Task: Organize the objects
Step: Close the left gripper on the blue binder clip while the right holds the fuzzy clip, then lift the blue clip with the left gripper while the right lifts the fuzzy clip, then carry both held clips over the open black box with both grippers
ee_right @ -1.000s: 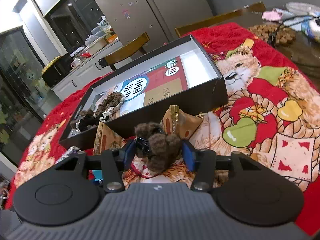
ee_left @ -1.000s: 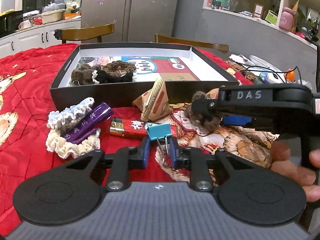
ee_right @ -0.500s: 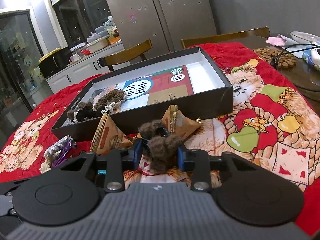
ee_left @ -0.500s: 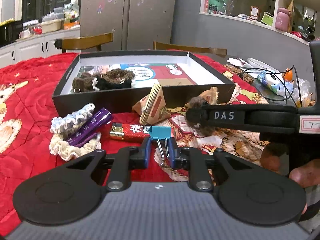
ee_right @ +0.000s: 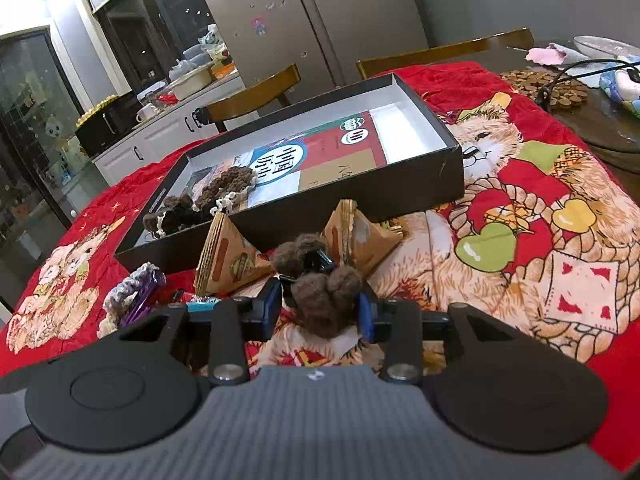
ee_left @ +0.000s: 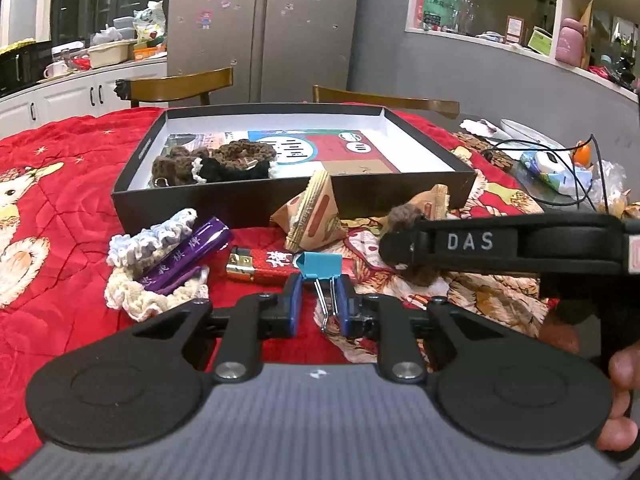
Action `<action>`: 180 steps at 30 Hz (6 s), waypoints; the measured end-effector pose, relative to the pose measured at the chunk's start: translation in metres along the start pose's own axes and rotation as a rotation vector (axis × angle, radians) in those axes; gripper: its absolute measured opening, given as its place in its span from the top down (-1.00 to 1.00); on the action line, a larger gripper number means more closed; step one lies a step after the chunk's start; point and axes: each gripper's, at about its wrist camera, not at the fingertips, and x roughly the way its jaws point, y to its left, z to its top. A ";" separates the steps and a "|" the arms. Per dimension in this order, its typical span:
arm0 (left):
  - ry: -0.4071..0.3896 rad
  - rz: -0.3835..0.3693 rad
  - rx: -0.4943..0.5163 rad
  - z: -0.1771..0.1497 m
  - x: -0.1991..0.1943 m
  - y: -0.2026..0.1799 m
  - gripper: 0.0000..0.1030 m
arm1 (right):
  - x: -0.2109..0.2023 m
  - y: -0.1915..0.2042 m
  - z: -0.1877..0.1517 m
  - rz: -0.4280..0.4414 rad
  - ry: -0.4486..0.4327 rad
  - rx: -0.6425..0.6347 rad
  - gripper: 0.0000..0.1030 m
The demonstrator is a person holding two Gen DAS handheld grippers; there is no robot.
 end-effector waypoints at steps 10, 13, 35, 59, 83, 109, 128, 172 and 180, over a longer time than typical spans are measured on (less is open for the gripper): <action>-0.021 0.018 0.009 -0.001 -0.003 -0.001 0.65 | -0.002 0.003 -0.005 0.011 -0.022 -0.017 0.39; -0.020 0.017 0.015 -0.002 -0.004 -0.002 0.65 | -0.002 0.003 -0.004 0.012 -0.025 -0.019 0.41; -0.038 -0.019 0.042 -0.004 -0.008 -0.005 0.85 | -0.027 0.000 0.007 0.106 -0.130 0.008 0.42; -0.020 0.015 0.044 -0.002 -0.003 -0.004 0.89 | -0.015 -0.002 0.003 0.122 -0.037 0.049 0.28; 0.027 0.065 0.049 -0.005 -0.004 -0.002 0.88 | -0.008 0.009 -0.001 0.083 0.072 -0.029 0.41; 0.006 0.067 0.069 -0.003 -0.004 -0.004 0.88 | -0.010 0.020 -0.006 0.107 0.025 -0.089 0.42; -0.021 0.058 0.067 -0.005 -0.008 -0.004 0.89 | -0.044 0.028 -0.005 0.168 -0.171 -0.155 0.51; -0.183 -0.022 -0.097 0.142 -0.024 0.080 0.89 | -0.026 0.064 0.133 0.174 -0.230 -0.016 0.51; -0.065 -0.060 -0.176 0.181 0.036 0.134 0.89 | 0.049 0.081 0.154 0.136 -0.050 0.043 0.51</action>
